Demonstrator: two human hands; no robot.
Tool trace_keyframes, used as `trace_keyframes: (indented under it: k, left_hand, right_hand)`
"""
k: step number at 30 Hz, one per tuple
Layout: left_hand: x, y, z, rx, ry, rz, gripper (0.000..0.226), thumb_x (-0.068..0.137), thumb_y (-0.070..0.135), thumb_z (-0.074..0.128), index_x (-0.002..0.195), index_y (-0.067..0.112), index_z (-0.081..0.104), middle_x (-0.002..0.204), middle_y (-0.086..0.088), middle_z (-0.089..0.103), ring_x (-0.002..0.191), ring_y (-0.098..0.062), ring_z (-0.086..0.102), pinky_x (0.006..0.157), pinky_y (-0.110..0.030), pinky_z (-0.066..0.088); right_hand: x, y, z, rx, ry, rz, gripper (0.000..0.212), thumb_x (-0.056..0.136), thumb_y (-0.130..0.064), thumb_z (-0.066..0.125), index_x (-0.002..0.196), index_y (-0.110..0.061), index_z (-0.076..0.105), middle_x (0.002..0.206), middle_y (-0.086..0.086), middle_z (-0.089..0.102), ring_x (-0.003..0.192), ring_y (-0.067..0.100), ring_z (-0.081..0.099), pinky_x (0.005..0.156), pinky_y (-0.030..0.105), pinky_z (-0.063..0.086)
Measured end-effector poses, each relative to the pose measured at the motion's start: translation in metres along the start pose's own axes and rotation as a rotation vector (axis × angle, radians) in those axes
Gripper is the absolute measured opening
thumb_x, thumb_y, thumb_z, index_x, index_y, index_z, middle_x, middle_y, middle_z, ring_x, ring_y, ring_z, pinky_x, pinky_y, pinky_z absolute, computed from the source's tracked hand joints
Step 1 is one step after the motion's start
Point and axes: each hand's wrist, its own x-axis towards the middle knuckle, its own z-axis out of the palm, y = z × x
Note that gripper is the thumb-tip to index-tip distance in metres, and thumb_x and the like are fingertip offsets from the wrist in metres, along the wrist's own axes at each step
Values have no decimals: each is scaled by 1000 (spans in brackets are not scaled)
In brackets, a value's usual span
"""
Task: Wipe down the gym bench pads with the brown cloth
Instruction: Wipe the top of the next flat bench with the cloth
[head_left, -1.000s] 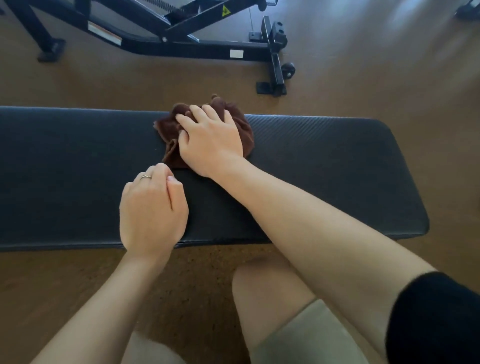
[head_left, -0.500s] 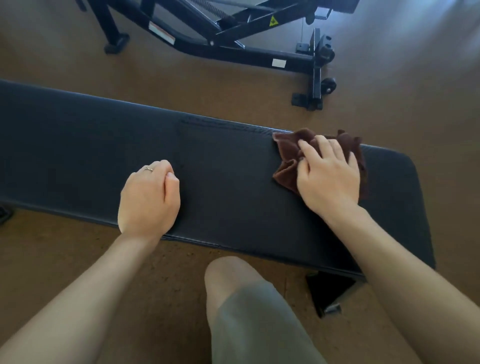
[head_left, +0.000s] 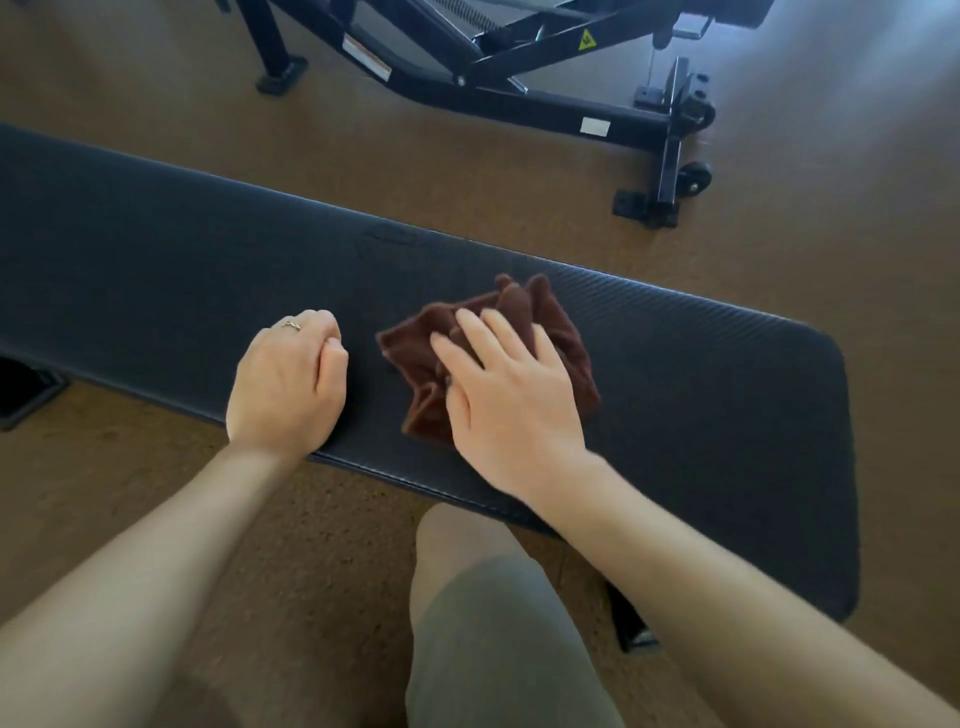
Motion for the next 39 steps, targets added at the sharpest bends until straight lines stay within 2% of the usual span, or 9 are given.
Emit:
trace_keyframes:
  k: [4,9,14,17,21,24,27,34,39]
  left_hand:
    - [1,0,0,-14,14,-19,20,91,15,34,74,13,43,69,1,45,66,-24,43,66,-36,31]
    - [2,-6,3,-33,58,7,22,93,15,34,72,15,42,66,2,42,61,-22,42,60,-39,33]
    - [3,-11,4,-88,47,32,22,91,13,36,70,14,43,63,1,42,58,-22,42,59,-45,40]
    - [1,-11,3,-86,44,56,22,91,12,36,71,14,43,64,2,42,59,-22,42,61,-45,40]
    - [2,-8,2,-85,54,59,21,90,13,34,70,14,41,63,3,40,59,-22,40,60,-40,35]
    - [3,-8,2,-98,54,73,21,90,12,34,70,14,41,62,3,40,57,-23,40,60,-41,38]
    - [4,-9,4,-90,67,76,20,88,11,35,69,13,41,62,1,41,56,-24,40,59,-40,38]
    - [5,-9,6,-60,62,91,22,89,13,34,69,14,41,61,4,40,56,-21,39,59,-39,37]
    - [1,-9,4,-76,81,83,21,89,14,33,70,13,41,63,2,43,58,-22,39,59,-39,36]
  right_hand:
    - [9,0,-1,10,-41,-59,52,105,-46,28,148,-36,56,162,-4,46,152,23,38,127,50,26]
    - [118,-20,21,27,-59,-195,50,104,-39,33,147,-32,57,159,-3,49,147,21,40,120,51,32]
    - [195,-55,35,-16,-67,-219,47,106,-40,33,148,-37,55,157,-9,48,144,16,40,116,42,32]
    - [184,-42,33,11,-39,-169,45,105,-39,36,144,-35,59,152,-6,53,141,19,43,114,45,36]
    - [117,27,11,18,57,101,52,98,-41,32,137,-31,65,138,0,63,132,26,54,105,46,43]
    - [41,76,-17,-56,54,237,50,102,-38,34,144,-30,59,146,0,56,141,25,46,116,51,36]
    - [28,73,-15,-106,49,338,48,103,-37,38,146,-29,58,152,3,52,144,27,42,119,55,31]
    - [157,28,7,-48,-37,254,45,107,-36,30,135,-27,63,137,4,63,127,28,57,107,45,38]
    - [98,8,8,-59,62,100,47,103,-34,36,141,-24,61,147,5,56,139,29,48,112,53,38]
